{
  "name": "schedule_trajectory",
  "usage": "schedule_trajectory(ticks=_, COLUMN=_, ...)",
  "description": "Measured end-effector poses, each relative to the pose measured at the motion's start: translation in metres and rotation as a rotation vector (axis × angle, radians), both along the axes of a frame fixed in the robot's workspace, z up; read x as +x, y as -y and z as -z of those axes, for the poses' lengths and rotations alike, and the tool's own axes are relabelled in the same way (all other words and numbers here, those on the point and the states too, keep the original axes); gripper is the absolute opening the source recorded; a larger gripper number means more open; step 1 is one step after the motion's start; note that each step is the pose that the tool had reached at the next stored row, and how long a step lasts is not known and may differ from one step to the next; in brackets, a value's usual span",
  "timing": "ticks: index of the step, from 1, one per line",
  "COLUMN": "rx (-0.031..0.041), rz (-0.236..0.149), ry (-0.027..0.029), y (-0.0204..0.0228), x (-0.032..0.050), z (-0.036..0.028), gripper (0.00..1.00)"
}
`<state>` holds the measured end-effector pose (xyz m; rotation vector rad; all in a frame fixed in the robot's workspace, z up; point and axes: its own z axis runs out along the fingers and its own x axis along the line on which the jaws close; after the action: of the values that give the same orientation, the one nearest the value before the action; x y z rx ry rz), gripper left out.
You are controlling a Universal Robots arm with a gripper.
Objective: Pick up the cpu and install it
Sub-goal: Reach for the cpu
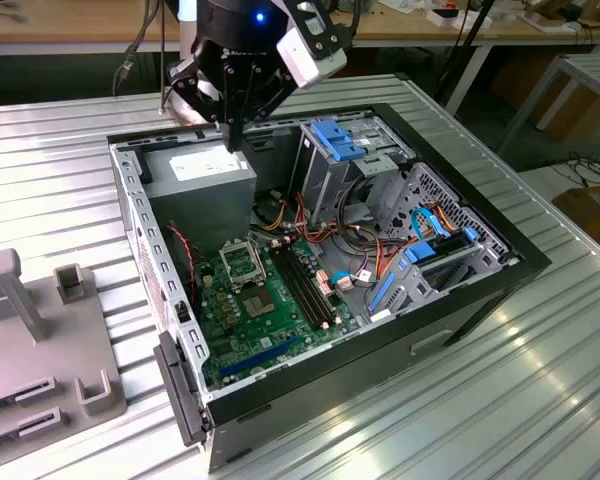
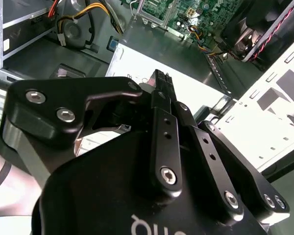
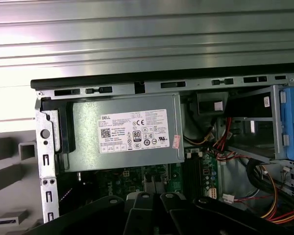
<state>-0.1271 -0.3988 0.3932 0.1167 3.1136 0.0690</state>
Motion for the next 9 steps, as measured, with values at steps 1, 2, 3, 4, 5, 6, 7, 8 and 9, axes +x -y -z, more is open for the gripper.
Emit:
schedule_trajectory(ticks=1, rx=0.0, rz=0.0, ry=0.0, y=0.0, x=-0.0007, z=0.0, gripper=0.11)
schedule_trajectory(ticks=2, rx=-0.0001, rz=0.0, ry=0.0, y=0.0, x=-0.0015, z=0.0, gripper=0.11)
schedule_trajectory(ticks=3, rx=-0.0001, rz=0.0, ry=-0.0001, y=0.0, x=-0.0021, z=-0.0001, gripper=0.11)
schedule_trajectory(ticks=4, rx=-0.0001, rz=0.0, ry=-0.0001, y=0.0, x=-0.0027, z=0.0, gripper=0.11)
schedule_trajectory(ticks=5, rx=0.0, rz=0.0, ry=0.0, y=0.0, x=-0.0034, z=0.0, gripper=0.11)
schedule_trajectory(ticks=6, rx=-0.0001, rz=0.0, ry=0.0, y=0.0, x=-0.0041, z=0.0, gripper=0.11)
schedule_trajectory(ticks=7, rx=0.0, rz=0.0, ry=-0.0001, y=0.0, x=-0.0048, z=0.0, gripper=0.11)
schedule_trajectory(ticks=8, rx=-0.0001, rz=0.0, ry=-0.0001, y=0.0, x=-0.0055, z=0.0, gripper=0.11)
schedule_trajectory(ticks=9, rx=0.0, rz=0.0, ry=-0.0001, y=0.0, x=-0.0063, z=0.0, gripper=0.11)
